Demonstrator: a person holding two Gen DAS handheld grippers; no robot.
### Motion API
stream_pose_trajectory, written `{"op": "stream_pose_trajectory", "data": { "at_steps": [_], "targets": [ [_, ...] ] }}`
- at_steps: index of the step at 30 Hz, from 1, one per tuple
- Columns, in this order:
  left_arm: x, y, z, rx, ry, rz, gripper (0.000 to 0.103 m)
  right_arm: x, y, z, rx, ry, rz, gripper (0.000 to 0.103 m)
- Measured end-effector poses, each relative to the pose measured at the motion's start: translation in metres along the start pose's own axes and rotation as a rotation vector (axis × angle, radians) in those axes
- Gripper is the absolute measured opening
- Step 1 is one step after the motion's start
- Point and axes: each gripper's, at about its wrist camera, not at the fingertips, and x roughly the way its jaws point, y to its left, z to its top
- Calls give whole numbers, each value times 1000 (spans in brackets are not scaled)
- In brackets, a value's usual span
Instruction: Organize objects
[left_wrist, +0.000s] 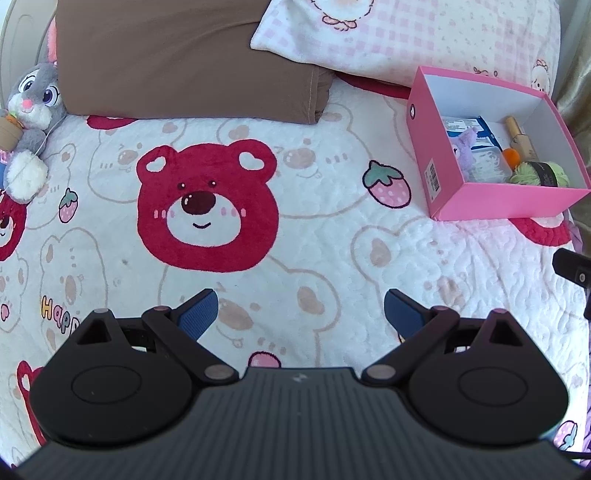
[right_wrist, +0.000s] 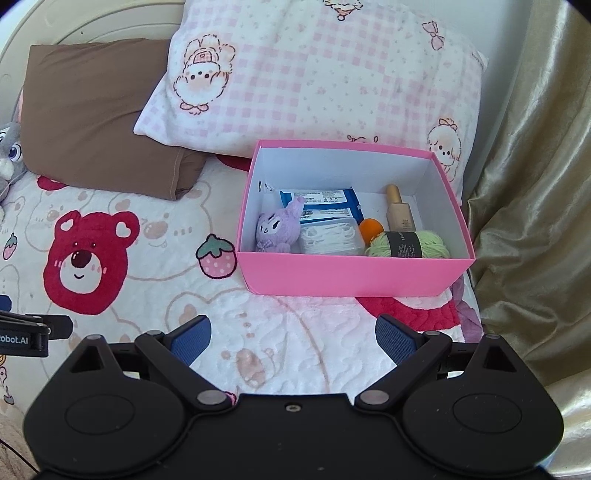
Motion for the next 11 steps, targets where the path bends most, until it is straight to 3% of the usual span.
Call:
{"op": "stream_pose_trajectory", "data": {
  "at_steps": [11],
  "targets": [
    [-1,-2,1,6,-1,0,99,-1,-1,0,2,-4,-4,98]
  ]
}}
